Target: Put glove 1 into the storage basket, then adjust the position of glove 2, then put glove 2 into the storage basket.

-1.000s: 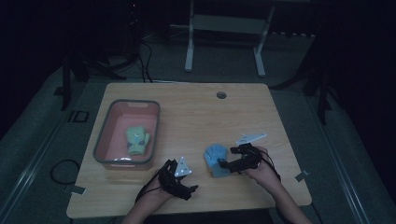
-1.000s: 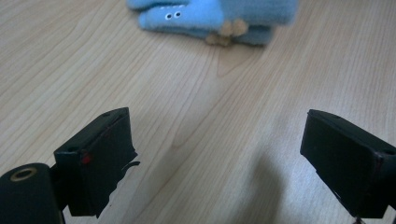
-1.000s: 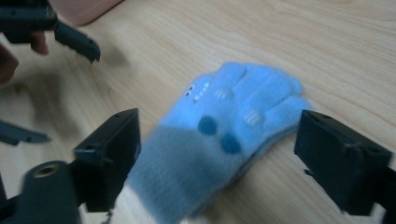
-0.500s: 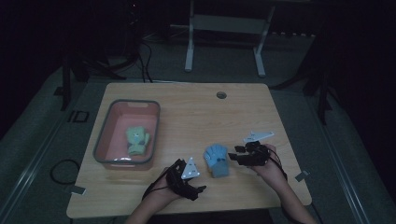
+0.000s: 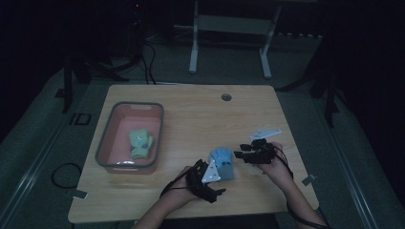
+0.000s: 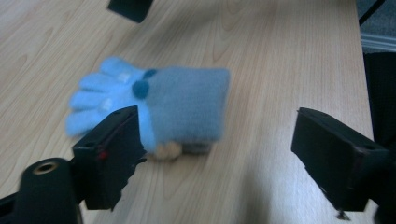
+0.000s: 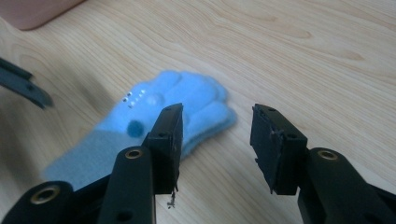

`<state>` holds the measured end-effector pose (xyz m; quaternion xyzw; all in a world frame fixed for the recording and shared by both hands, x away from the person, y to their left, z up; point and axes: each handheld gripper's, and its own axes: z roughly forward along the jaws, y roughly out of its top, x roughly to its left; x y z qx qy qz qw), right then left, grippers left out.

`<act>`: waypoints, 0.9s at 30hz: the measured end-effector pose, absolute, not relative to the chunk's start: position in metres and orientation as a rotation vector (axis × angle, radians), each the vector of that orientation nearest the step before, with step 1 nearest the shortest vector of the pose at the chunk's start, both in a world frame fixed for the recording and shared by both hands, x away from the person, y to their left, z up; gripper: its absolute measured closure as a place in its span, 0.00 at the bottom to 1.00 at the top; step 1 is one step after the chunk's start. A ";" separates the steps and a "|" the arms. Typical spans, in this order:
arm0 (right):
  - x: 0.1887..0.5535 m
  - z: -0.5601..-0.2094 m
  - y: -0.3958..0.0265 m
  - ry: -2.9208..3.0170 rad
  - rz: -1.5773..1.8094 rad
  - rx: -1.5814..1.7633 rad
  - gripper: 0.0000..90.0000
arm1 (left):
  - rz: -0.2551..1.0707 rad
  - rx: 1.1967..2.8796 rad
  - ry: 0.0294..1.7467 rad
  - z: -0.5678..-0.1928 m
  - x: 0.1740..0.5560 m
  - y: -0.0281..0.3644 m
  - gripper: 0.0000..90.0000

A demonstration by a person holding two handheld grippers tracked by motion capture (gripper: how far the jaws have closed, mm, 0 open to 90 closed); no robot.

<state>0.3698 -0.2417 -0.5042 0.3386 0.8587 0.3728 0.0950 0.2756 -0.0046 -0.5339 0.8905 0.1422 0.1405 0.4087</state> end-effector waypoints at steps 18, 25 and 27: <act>0.390 -0.497 -0.223 2.576 1.167 1.002 0.56 | 0.420 2.267 0.224 -0.535 0.283 -0.034 0.25; 0.400 -0.514 -0.207 2.643 1.149 1.024 0.49 | 0.427 2.281 0.199 -0.538 0.290 -0.041 0.27; 0.402 -0.522 -0.203 2.661 1.138 1.028 0.45 | 0.432 2.293 0.197 -0.541 0.293 -0.043 0.29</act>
